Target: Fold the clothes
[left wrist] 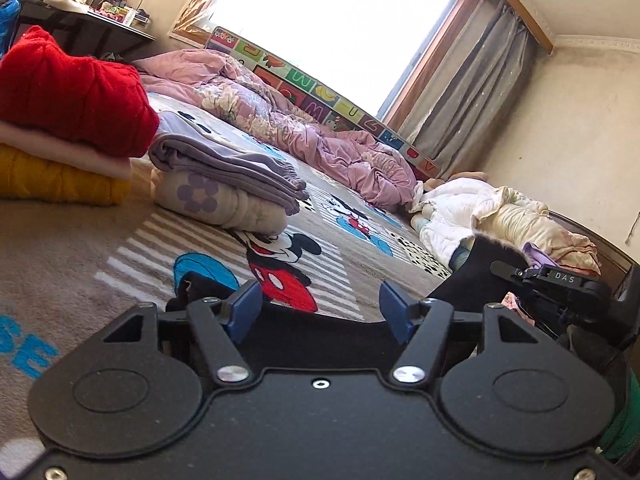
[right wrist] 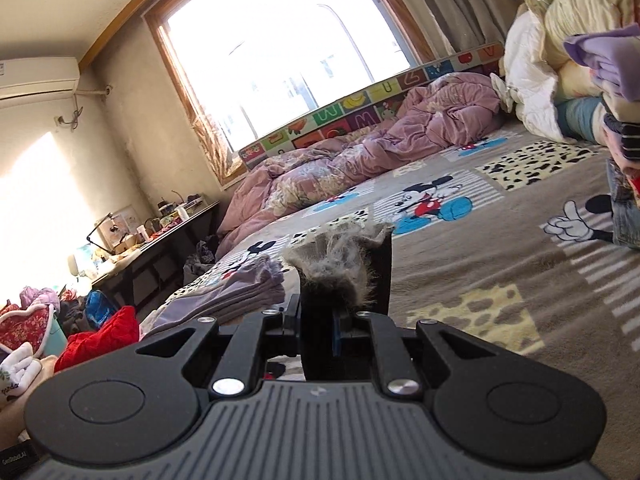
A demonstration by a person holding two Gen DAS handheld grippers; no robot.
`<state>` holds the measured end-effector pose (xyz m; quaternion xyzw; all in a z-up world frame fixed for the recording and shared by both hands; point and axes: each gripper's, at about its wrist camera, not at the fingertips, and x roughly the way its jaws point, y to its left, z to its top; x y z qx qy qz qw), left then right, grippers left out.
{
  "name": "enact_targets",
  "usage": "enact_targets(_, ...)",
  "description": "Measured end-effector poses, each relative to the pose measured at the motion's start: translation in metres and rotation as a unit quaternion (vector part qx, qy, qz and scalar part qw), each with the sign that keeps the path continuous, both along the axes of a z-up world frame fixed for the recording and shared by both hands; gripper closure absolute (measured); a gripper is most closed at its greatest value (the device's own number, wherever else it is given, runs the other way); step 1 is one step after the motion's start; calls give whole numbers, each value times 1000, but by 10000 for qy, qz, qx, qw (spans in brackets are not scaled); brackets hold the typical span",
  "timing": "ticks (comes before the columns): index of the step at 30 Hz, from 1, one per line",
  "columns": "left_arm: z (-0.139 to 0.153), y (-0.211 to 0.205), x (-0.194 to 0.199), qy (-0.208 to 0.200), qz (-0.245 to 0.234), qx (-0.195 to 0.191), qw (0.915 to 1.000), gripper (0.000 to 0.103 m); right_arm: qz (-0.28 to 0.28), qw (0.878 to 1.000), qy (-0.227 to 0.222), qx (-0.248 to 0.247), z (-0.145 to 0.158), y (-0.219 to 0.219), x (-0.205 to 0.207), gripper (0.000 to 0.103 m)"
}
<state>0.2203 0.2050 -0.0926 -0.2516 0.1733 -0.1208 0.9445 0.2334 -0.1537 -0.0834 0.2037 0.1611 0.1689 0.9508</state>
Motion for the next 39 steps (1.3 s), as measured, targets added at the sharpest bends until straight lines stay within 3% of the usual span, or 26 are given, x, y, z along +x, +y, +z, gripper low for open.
enact_targets(9, -5, 44, -6, 240, 856, -485, 9949, 17, 846, 9935, -361, -667, 23, 77, -12, 88)
enact_targets(24, -7, 77, -17, 219, 1066, -874, 9902, 16, 1585, 9743, -362, -1559, 0, 170, -28, 88)
enact_targets(39, -8, 90, -16, 228, 1110, -1083, 9876, 16, 1975, 9607, -245, -1935, -22, 226, -40, 88)
